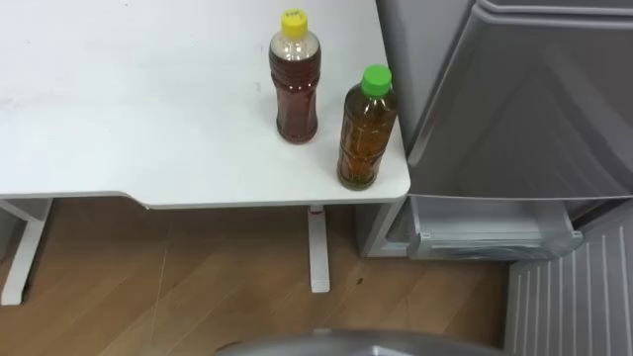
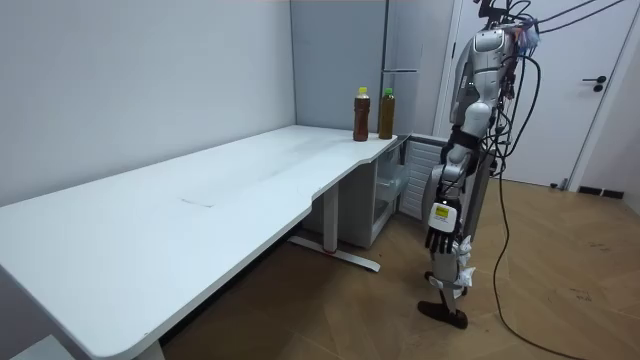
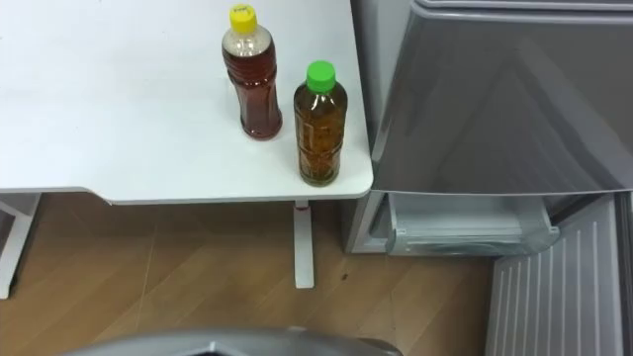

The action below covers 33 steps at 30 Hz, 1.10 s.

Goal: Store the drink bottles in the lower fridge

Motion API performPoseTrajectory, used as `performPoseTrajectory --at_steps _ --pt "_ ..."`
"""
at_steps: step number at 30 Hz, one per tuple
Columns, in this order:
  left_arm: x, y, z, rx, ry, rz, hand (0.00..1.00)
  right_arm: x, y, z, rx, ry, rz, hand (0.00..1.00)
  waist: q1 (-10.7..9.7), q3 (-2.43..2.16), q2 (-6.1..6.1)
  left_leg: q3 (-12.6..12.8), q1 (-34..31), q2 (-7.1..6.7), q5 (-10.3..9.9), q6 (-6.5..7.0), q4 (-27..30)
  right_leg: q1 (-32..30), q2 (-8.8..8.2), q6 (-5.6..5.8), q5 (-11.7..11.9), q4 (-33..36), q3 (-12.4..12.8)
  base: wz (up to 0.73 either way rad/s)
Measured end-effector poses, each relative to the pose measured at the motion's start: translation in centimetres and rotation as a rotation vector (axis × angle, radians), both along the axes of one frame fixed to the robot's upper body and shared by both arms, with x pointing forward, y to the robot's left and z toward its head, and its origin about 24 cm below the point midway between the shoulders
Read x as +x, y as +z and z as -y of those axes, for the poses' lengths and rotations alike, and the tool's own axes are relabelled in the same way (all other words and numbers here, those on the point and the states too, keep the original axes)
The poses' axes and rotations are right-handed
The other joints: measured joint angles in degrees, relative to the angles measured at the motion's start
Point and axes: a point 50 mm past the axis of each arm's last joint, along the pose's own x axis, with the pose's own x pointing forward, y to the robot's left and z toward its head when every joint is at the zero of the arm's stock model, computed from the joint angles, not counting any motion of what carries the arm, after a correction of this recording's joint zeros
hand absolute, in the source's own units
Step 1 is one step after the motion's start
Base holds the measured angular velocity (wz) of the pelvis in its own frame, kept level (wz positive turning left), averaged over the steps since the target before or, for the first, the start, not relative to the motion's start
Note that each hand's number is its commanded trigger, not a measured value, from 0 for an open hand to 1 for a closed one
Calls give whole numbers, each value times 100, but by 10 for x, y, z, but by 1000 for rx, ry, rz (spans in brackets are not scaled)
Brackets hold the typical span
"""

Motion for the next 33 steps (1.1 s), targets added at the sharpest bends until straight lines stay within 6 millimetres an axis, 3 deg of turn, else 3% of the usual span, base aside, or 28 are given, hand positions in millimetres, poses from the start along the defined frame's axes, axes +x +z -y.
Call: performPoseTrajectory --at_steps 13,20,26,27,33 --pt "-2 0 -2 17 13 -13 0 -2 0 1 -14 0 -8 0 5 -6 -52 -9 15 2 0 0 3 5 3 -1 0 2 -17 0" --pt "5 1 -9 84 66 34 0 -6 0 2 -22 17 -23 0 57 12 -77 14 12 7 0 0 0 -2 10 -4 -1 -6 27 -1" --pt "1 2 -12 148 231 75 0 -7 0 3 -42 20 -21 0 76 7 -45 9 -6 5 0 0 1 -31 8 -4 -3 12 24 0" --pt "0 3 -12 163 284 80 0 -7 0 3 -46 19 -20 0 70 -12 -11 6 -9 5 0 0 -4 -19 8 -3 -3 6 21 0" --pt "0 4 -18 261 506 120 0 -5 1 4 -63 19 -15 0 97 -3 37 -20 -5 3 0 -1 -11 32 5 -3 -3 6 -24 4"
